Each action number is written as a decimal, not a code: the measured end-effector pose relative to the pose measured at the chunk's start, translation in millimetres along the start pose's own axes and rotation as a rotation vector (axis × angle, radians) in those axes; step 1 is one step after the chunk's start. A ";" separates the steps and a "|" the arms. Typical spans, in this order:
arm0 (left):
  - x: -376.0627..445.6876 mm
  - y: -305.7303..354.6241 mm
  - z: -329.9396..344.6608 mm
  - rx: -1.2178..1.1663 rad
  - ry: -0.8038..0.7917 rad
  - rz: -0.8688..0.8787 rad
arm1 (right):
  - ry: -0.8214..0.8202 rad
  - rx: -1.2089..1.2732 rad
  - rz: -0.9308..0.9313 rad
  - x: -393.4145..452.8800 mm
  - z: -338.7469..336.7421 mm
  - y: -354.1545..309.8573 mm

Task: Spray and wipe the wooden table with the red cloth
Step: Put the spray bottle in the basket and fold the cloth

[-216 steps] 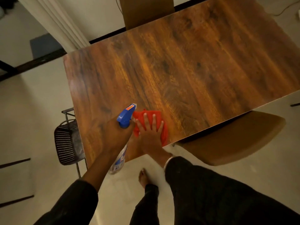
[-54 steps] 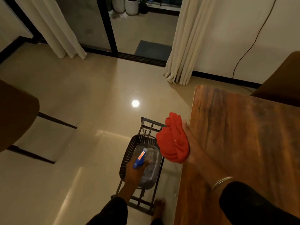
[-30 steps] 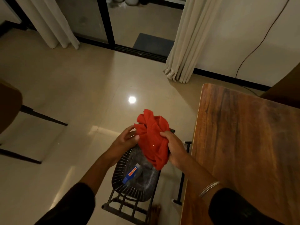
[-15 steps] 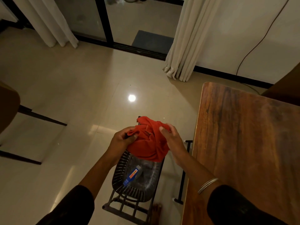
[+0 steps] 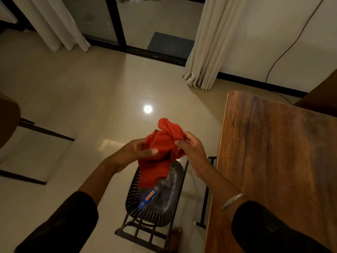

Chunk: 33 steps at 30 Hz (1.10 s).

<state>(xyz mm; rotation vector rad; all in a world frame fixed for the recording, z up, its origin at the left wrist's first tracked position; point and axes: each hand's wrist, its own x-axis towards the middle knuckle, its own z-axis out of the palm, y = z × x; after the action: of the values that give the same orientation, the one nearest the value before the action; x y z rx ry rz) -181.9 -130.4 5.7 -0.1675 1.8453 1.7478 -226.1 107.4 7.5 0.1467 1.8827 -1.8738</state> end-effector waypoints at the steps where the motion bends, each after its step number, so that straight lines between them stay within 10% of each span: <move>1: 5.2 0.5 3.2 0.086 0.092 0.004 | 0.022 -0.020 -0.012 2.8 0.9 -2.4; 5: 17.1 -5.7 2.0 0.102 0.375 0.049 | 0.163 -0.155 0.065 14.9 -0.8 2.2; 11: 17.6 -13.8 13.1 -0.195 0.302 0.057 | 0.026 0.263 0.213 12.7 -5.4 14.5; 15: 25.5 -10.7 7.6 -0.462 0.273 0.019 | -0.138 0.003 0.345 10.1 2.0 21.3; 20: 29.4 -9.9 0.0 -0.071 0.517 -0.140 | 0.245 0.073 0.316 23.4 2.0 34.1; 25: 29.6 -10.9 3.2 0.118 0.662 -0.206 | 0.240 -0.372 0.129 20.5 7.1 25.6; 30: -7.5 -21.9 -10.1 0.200 0.230 0.030 | 0.006 -0.214 0.187 -16.0 -6.9 13.3; 33: -25.7 -30.2 -15.9 0.577 0.140 0.046 | -0.220 -0.563 0.188 -46.8 -12.3 12.8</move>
<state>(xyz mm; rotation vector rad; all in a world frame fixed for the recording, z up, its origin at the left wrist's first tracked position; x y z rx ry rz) -151.7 -157.0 -8.6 -0.0171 2.3881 1.1870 -182.9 131.9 13.9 -0.0649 2.0740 -1.1329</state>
